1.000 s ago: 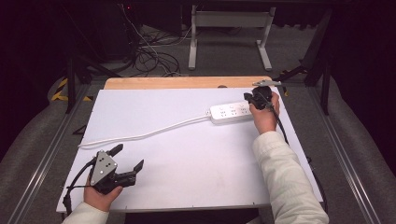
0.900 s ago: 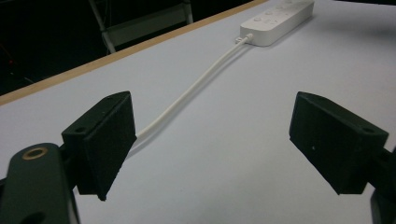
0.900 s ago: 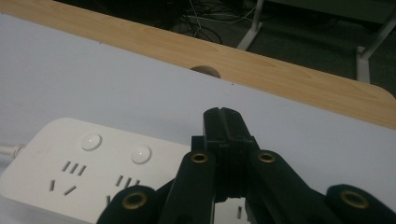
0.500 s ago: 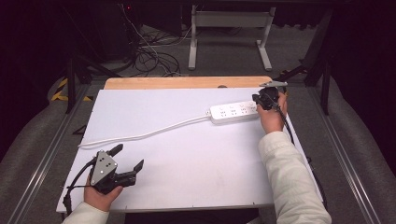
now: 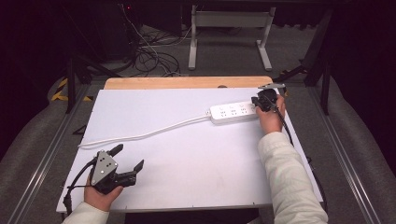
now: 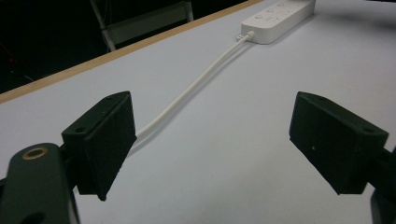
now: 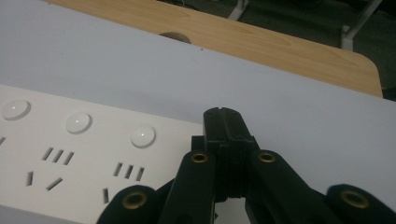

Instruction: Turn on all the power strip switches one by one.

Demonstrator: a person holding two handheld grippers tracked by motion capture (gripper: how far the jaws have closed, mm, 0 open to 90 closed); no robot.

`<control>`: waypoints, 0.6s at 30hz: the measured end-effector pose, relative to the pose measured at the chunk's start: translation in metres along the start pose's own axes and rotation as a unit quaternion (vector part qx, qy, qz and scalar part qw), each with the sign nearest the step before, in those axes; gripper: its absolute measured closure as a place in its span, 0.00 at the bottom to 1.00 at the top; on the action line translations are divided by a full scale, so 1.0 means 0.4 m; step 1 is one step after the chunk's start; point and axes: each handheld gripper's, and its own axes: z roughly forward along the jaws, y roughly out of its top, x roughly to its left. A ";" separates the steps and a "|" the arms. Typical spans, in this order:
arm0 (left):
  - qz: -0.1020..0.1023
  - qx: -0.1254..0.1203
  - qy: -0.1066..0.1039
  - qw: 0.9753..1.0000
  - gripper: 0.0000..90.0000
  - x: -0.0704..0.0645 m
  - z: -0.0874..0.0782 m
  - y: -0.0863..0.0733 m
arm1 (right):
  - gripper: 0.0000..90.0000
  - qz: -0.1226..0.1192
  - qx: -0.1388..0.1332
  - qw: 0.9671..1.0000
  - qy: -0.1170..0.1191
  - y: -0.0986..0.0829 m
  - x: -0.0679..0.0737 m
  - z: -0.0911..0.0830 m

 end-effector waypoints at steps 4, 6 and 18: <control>-0.003 0.001 -0.001 1.000 0.17 -0.001 0.001 -0.001 | 1.00 -0.002 0.002 1.000 0.002 -0.001 0.005 0.006; -0.003 0.000 -0.001 1.000 0.17 -0.002 0.001 0.000 | 1.00 -0.005 0.003 1.000 0.003 -0.001 0.006 0.008; -0.002 0.000 0.000 1.000 0.17 -0.002 0.001 0.000 | 1.00 -0.008 0.002 1.000 -0.003 -0.010 0.009 0.017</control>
